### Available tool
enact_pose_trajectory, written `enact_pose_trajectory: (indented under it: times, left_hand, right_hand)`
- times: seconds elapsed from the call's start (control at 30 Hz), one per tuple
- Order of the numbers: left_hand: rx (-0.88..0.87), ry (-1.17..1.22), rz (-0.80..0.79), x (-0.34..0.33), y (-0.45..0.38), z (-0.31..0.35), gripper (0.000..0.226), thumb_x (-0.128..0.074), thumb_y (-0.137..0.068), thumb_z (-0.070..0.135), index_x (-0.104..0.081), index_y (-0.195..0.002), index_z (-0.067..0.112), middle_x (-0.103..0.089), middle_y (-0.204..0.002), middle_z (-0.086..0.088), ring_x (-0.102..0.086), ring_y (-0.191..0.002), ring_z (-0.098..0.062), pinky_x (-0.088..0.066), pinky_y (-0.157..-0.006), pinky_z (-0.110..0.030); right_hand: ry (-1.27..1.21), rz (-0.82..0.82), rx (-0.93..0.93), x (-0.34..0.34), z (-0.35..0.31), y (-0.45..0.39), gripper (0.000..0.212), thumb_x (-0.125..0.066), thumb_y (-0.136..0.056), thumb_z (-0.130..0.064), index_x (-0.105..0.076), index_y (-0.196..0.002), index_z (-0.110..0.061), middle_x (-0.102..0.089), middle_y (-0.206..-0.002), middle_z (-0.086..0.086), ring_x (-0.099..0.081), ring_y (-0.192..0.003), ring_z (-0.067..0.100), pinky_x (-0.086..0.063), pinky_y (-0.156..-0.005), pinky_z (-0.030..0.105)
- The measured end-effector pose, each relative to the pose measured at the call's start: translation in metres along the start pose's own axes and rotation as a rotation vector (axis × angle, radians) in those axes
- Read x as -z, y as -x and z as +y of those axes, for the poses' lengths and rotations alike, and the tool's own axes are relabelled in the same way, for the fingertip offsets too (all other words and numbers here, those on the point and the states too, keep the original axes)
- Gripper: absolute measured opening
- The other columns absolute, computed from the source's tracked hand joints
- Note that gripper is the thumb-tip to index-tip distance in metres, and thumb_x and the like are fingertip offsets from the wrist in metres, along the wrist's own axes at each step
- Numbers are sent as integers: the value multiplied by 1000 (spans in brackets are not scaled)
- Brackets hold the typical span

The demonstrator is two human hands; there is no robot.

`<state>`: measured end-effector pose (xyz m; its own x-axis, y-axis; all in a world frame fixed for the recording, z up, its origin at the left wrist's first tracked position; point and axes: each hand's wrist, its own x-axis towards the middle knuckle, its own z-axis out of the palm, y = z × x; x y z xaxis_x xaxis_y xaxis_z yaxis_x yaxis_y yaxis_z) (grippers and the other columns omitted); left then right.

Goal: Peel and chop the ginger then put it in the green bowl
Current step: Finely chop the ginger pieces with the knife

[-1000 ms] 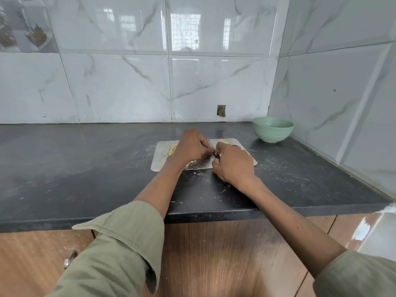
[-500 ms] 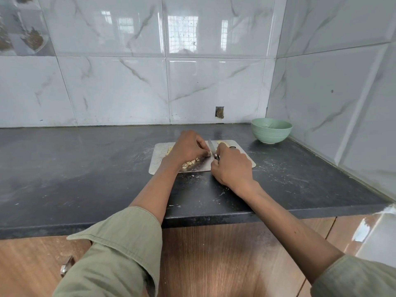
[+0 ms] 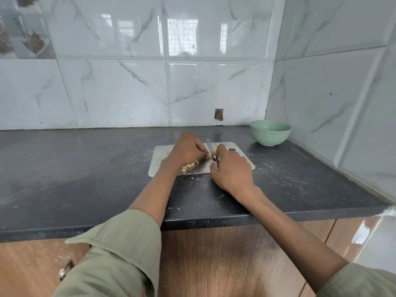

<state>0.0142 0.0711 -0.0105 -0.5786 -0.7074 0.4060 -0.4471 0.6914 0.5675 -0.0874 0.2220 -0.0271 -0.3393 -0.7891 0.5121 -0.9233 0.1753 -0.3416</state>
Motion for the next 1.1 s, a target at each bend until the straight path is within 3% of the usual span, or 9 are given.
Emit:
enact_pose_trajectory:
  times: [0.27, 0.4, 0.57, 0.7, 0.9, 1.1]
  left_hand:
    - [3, 3, 13, -1, 0, 0, 10, -90, -70, 9, -84, -73, 16, -75, -65, 5, -73, -68, -11, -60, -65, -26]
    - [17, 18, 17, -3, -1, -1, 10, -91, -71, 8, -84, -74, 15, -75, -64, 5, -71, -63, -9, -59, -61, -23]
    - [21, 35, 22, -3, -1, -2, 10, -92, -71, 8, -84, -75, 13, -75, -65, 4, -65, -56, 2, -51, -55, -13]
    - [16, 45, 26, -3, 1, -1, 9, -91, -71, 8, -84, -75, 13, -75, -65, 5, -66, -57, 0, -54, -57, -16]
    - [7, 28, 25, -4, 0, -1, 9, -92, -72, 12, -84, -76, 13, -75, -67, 4, -65, -58, 3, -52, -57, -14]
    - [16, -15, 12, -1, 0, 1, 9, -88, -72, 12, -84, -75, 19, -75, -65, 6, -71, -66, -6, -61, -68, -24]
  right_hand:
    - [4, -14, -6, 0, -2, 0, 18, -50, -94, -24, -52, -110, -15, -55, -96, 7, -44, -86, 30, -42, -73, 41]
    - [8, -34, -7, -1, -1, -3, 16, -52, -93, -24, -55, -107, -17, -47, -89, 3, -48, -88, 32, -40, -72, 39]
    - [-24, -96, -22, -2, 2, -14, 18, -54, -88, -23, -59, -105, -20, -61, -91, 4, -58, -97, 33, -38, -70, 36]
    - [-4, -65, -25, -2, 2, -10, 18, -56, -89, -23, -59, -106, -21, -56, -88, 2, -57, -98, 32, -37, -70, 36]
    - [104, -23, -13, -6, -7, -6, 22, -54, -92, -21, -57, -113, -18, -63, -108, 13, -59, -103, 37, -38, -74, 38]
    - [-10, -19, -42, -4, 2, -6, 20, -54, -94, -26, -56, -111, -16, -54, -93, 5, -58, -97, 34, -36, -72, 36]
